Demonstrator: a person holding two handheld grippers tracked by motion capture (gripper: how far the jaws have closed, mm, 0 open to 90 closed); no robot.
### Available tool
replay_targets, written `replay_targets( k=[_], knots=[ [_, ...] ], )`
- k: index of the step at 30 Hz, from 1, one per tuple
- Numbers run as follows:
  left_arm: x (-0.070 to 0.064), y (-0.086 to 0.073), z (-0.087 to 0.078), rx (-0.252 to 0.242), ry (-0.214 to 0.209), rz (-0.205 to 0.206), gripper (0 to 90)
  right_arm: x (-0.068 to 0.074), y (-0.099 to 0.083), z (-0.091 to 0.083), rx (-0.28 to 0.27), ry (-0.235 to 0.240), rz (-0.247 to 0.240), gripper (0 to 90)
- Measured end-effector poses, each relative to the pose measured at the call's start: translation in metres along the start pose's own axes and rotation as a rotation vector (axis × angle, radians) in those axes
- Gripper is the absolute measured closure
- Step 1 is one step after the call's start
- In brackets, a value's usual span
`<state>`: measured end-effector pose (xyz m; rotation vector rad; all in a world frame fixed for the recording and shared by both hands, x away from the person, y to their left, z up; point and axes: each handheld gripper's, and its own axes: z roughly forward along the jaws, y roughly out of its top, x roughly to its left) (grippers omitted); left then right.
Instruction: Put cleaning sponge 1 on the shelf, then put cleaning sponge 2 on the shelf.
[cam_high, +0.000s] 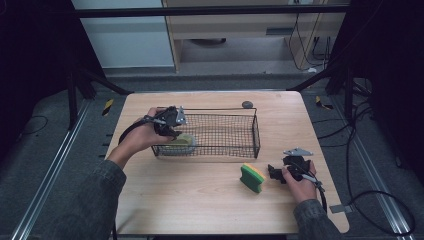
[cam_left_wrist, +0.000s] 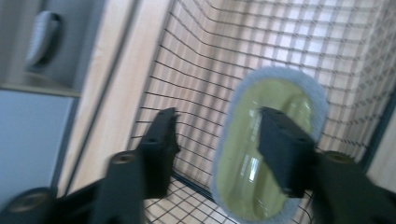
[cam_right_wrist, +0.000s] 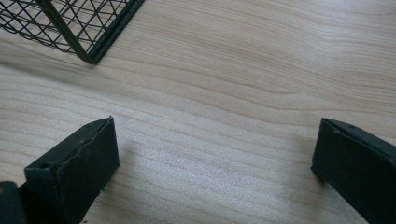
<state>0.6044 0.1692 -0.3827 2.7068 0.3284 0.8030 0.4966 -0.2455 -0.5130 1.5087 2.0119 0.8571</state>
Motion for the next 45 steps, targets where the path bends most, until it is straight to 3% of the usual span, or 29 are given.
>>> replay_targets(
  k=[2, 3, 5, 8, 12, 13, 14, 16, 17, 18, 19, 20, 23, 24, 25, 26, 27, 28, 30, 36, 39, 45],
  knots=[
    [0.000, 0.001, -0.005, -0.014, 0.035, -0.044, 26.2, 0.000, 0.000, 0.000, -0.001, 0.000, 0.001, 0.7],
    [0.000, 0.001, -0.005, -0.014, 0.035, -0.044, 21.1, 0.000, 0.000, 0.000, -0.001, 0.000, 0.001, 0.7],
    [0.000, -0.001, -0.014, -0.046, 0.067, -0.121, 14.5, 0.000, 0.000, 0.000, 0.000, 0.000, 0.001, 0.7],
    [-0.003, -0.005, -0.023, -0.085, 0.114, -0.216, 9.9, 0.000, 0.000, 0.000, 0.000, -0.001, 0.003, 0.7],
    [-0.014, -0.024, -0.038, -0.194, 0.108, -0.419, 7.1, 0.000, 0.000, 0.000, 0.002, 0.002, -0.001, 1.0],
    [-0.014, -0.024, -0.038, -0.194, 0.108, -0.419, 6.1, 0.000, 0.000, 0.000, 0.002, 0.002, -0.001, 1.0],
    [-0.026, -0.036, -0.046, -0.237, 0.126, -0.480, 5.5, -0.001, 0.002, -0.002, 0.019, 0.008, -0.008, 3.7],
    [-0.040, -0.051, -0.050, -0.260, 0.132, -0.518, 4.3, -0.001, 0.003, -0.007, 0.054, 0.019, -0.017, 7.9],
    [-0.040, -0.051, -0.050, -0.260, 0.132, -0.518, 3.6, 0.000, 0.004, -0.010, 0.058, 0.023, -0.031, 8.2],
    [-0.056, -0.067, -0.050, -0.266, 0.128, -0.554, 3.5, 0.000, 0.005, -0.013, 0.063, 0.027, -0.045, 8.4],
    [-0.056, -0.067, -0.050, -0.266, 0.128, -0.554, 3.5, 0.000, 0.005, -0.013, 0.063, 0.027, -0.045, 8.4],
    [-0.070, -0.082, -0.048, -0.252, 0.136, -0.592, 3.7, 0.002, 0.007, -0.022, 0.078, 0.039, -0.078, 9.5],
    [-0.081, -0.096, -0.043, -0.210, 0.131, -0.613, 4.2, 0.007, 0.007, -0.037, 0.114, 0.055, -0.137, 12.5],
    [-0.092, -0.109, -0.038, -0.183, 0.139, -0.645, 4.3, 0.010, 0.006, -0.043, 0.130, 0.070, -0.148, 13.4],
    [-0.092, -0.109, -0.038, -0.183, 0.139, -0.645, 4.7, 0.010, 0.006, -0.043, 0.130, 0.070, -0.148, 13.4],
    [-0.102, -0.121, -0.028, -0.162, 0.126, -0.682, 4.9, 0.017, 0.004, -0.053, 0.160, 0.104, -0.173, 14.6],
    [-0.102, -0.121, -0.028, -0.162, 0.126, -0.682, 4.9, 0.017, 0.004, -0.053, 0.160, 0.104, -0.173, 14.6],
    [-0.110, -0.128, -0.016, -0.135, 0.101, -0.689, 5.0, 0.025, 0.002, -0.061, 0.190, 0.129, -0.203, 16.0],
    [-0.112, -0.131, -0.006, -0.102, 0.060, -0.688, 5.1, 0.033, 0.001, -0.068, 0.224, 0.154, -0.228, 17.4],
    [-0.112, -0.136, 0.007, -0.077, 0.028, -0.714, 5.0, 0.058, 0.006, -0.083, 0.304, 0.208, -0.272, 18.3],
    [-0.114, -0.138, 0.012, -0.083, -0.014, -0.740, 5.0, 0.068, 0.013, -0.087, 0.320, 0.220, -0.293, 18.6],
    [-0.113, -0.142, 0.016, -0.109, -0.045, -0.788, 4.3, 0.087, 0.032, -0.096, 0.347, 0.221, -0.375, 18.8]
  ],
)
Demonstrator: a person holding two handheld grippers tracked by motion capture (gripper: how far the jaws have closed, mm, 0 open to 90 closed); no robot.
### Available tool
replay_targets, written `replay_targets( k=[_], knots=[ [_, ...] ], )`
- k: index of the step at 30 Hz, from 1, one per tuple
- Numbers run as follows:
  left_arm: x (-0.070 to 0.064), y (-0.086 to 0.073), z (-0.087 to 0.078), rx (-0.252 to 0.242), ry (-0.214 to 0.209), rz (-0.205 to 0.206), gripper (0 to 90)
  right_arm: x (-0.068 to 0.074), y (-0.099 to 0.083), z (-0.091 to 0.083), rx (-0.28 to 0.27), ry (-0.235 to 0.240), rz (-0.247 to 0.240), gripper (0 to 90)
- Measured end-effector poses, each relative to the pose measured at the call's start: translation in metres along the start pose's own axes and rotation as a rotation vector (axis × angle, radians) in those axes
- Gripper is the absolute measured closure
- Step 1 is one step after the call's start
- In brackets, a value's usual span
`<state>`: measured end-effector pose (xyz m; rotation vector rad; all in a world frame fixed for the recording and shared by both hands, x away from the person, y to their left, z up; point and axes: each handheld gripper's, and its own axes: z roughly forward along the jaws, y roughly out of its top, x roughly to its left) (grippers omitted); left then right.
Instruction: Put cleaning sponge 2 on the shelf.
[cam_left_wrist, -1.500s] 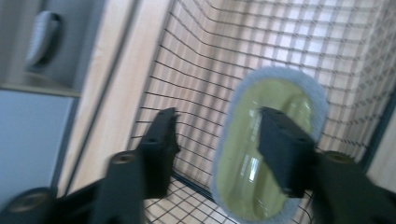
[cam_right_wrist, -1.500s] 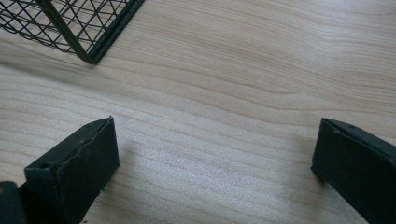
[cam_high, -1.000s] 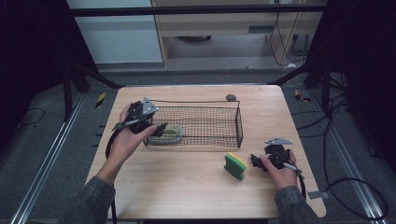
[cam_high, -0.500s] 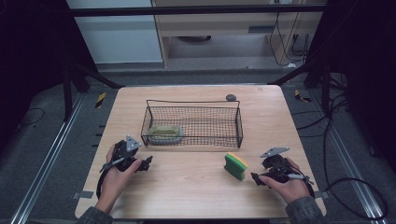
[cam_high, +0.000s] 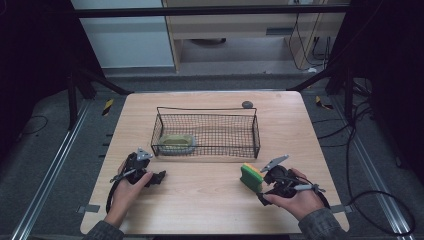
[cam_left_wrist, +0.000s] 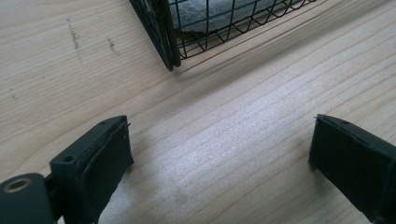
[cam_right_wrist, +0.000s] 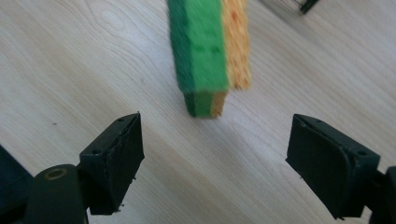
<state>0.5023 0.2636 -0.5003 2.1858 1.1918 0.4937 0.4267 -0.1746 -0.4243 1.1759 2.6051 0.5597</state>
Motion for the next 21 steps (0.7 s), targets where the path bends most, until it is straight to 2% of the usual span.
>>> replay_targets(
  k=[3, 12, 21],
  knots=[
    [0.001, -0.002, 0.002, -0.015, -0.011, -0.009, 2.4, 0.000, 0.011, -0.003, 0.012, 0.011, -0.024, 19.7],
    [0.005, -0.003, 0.006, -0.054, -0.006, -0.015, 0.0, 0.002, 0.033, -0.004, 0.036, 0.022, -0.065, 20.5],
    [0.006, -0.004, 0.007, -0.071, -0.011, -0.015, 0.0, 0.005, 0.055, 0.014, 0.089, 0.034, -0.072, 26.8]
  ],
)
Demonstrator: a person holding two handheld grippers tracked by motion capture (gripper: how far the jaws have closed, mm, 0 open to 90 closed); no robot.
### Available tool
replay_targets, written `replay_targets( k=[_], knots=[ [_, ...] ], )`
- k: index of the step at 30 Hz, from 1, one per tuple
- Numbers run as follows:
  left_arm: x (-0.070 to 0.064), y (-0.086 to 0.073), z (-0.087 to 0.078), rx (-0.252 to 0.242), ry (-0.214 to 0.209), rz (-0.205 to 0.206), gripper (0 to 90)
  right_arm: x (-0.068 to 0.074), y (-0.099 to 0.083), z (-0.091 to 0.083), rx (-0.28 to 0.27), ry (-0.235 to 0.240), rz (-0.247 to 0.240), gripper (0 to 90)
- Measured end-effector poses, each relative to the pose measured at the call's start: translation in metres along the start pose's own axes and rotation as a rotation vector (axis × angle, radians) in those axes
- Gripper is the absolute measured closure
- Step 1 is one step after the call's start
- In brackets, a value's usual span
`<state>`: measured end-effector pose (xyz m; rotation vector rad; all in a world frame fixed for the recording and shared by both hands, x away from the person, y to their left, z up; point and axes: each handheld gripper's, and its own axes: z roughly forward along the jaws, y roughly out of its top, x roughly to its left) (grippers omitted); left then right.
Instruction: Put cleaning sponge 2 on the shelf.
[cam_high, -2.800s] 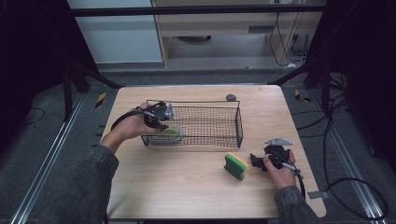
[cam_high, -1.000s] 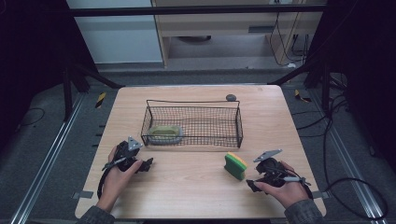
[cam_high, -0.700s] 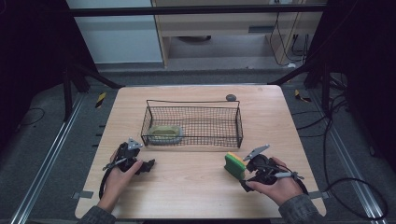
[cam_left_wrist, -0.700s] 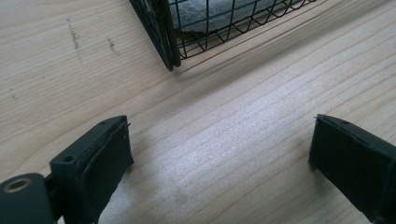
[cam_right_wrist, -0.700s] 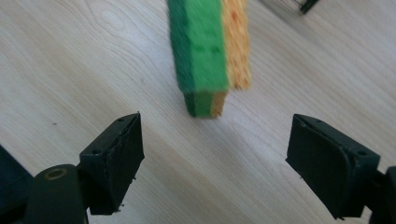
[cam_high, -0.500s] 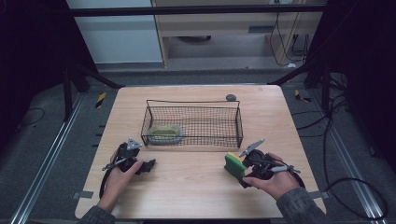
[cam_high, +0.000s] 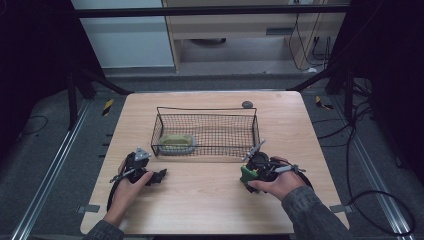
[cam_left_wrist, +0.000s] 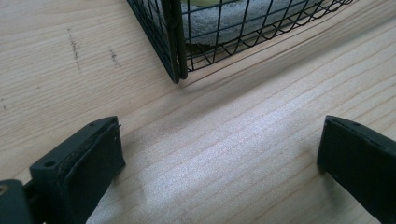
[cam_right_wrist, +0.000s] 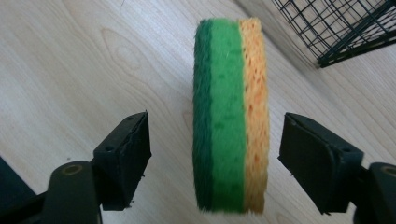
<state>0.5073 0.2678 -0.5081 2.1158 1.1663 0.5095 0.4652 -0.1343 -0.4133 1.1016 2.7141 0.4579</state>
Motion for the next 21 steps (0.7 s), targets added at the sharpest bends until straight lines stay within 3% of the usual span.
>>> replay_targets(
  k=[3, 7, 8, 13, 16, 21],
  knots=[
    [0.000, 0.000, 0.000, 0.000, -0.002, 0.001, 0.0, -0.004, 0.006, 0.006, 0.017, 0.001, 0.002, 34.2],
    [0.001, 0.000, 0.000, -0.003, -0.004, 0.003, 0.0, -0.006, 0.010, 0.007, 0.024, 0.010, 0.008, 60.1],
    [0.001, 0.000, 0.000, -0.003, -0.004, 0.004, 0.0, -0.007, 0.009, 0.007, 0.020, 0.014, 0.000, 63.1],
    [0.001, 0.000, 0.000, -0.004, -0.004, 0.004, 0.0, -0.012, 0.005, 0.000, -0.001, 0.009, 0.010, 63.8],
    [0.002, 0.000, 0.000, -0.005, 0.000, 0.010, 0.0, -0.019, -0.001, -0.008, -0.021, -0.007, 0.043, 63.8],
    [0.003, 0.000, 0.000, -0.005, -0.001, 0.004, 0.0, -0.043, -0.015, -0.025, -0.061, -0.040, 0.086, 63.6]
  ],
)
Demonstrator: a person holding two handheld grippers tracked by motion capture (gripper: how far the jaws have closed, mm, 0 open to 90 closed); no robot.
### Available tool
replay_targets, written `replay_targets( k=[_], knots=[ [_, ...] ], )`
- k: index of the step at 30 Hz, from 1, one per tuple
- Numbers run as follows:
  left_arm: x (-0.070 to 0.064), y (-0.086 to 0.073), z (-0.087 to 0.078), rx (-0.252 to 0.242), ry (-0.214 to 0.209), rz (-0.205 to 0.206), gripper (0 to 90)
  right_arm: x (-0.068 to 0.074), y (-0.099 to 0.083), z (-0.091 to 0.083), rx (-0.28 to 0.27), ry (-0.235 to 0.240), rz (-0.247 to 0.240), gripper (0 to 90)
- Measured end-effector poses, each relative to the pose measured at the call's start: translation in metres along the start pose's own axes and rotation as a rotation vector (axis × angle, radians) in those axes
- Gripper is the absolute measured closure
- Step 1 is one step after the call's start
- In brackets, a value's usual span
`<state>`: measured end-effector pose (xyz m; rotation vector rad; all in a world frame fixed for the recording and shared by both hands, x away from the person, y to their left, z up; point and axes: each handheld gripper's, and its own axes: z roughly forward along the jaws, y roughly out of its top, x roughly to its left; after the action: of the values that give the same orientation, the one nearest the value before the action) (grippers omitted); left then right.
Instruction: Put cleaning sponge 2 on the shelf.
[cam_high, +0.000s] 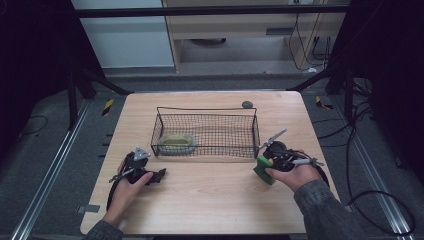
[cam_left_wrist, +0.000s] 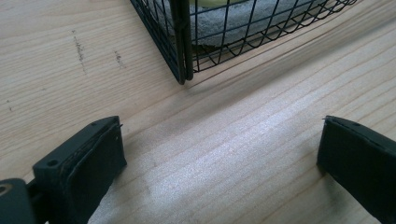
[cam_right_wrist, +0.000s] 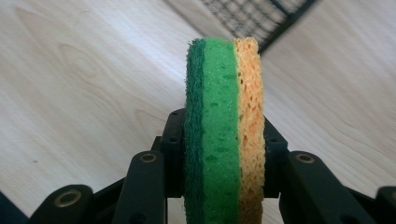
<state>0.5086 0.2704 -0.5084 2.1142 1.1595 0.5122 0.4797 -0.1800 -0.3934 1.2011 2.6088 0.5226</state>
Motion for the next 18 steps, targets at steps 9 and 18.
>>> replay_targets(
  k=[9, 18],
  knots=[
    [0.000, 0.000, 0.000, 0.000, 0.002, -0.002, 0.0, -0.036, -0.001, -0.017, -0.066, -0.066, 0.066, 63.7],
    [0.000, 0.000, 0.000, 0.000, 0.003, -0.004, 0.0, -0.054, 0.024, -0.030, -0.133, -0.116, 0.076, 63.8]
  ],
)
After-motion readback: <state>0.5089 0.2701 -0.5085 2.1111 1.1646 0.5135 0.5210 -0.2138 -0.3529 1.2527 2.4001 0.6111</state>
